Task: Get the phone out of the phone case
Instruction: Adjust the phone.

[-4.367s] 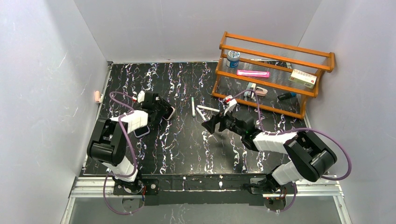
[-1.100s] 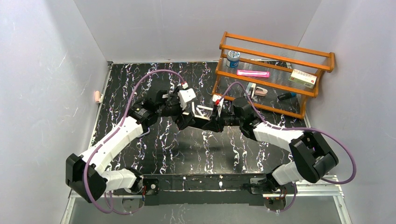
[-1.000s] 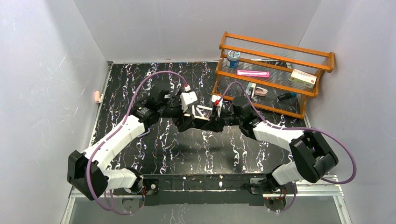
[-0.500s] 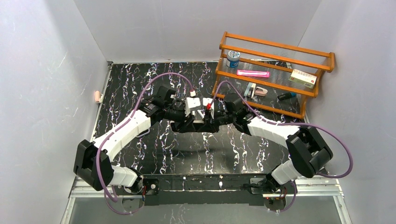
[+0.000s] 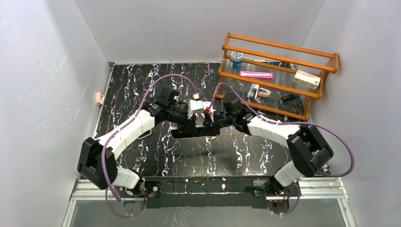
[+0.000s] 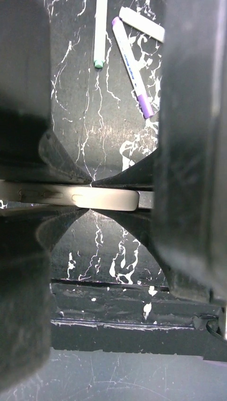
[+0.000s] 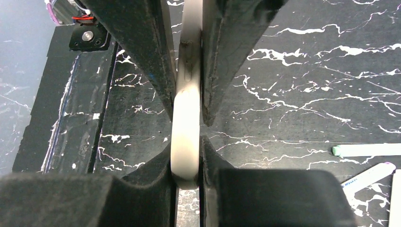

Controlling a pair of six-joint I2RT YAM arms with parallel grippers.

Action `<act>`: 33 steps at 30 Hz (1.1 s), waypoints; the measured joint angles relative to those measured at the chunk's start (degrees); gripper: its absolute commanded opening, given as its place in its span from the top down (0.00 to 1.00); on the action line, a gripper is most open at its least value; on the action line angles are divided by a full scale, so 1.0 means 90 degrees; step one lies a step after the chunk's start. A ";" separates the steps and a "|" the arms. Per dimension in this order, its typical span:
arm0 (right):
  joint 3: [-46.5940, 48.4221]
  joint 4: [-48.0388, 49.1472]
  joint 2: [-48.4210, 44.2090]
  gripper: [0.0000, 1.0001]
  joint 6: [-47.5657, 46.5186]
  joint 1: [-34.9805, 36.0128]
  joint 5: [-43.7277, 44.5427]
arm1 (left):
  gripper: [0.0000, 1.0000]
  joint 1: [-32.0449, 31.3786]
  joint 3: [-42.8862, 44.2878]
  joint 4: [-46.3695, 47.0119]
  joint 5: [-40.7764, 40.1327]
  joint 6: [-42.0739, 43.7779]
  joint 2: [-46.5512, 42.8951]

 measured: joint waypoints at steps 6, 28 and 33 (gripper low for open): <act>0.0012 -0.0097 0.0102 0.94 -0.0017 0.0000 -0.0124 | 1.00 0.0017 0.0000 -0.0049 0.0206 0.0136 0.0185; -0.1739 0.4359 -0.0529 0.01 0.3058 -0.1098 0.0138 | 1.00 0.0328 -0.1766 0.3055 -0.3232 -0.3495 -0.2501; -0.2030 0.5778 -0.0265 0.01 0.4311 -0.1081 0.0393 | 1.00 0.0362 -0.2239 0.3917 -0.4651 -0.5042 -0.3031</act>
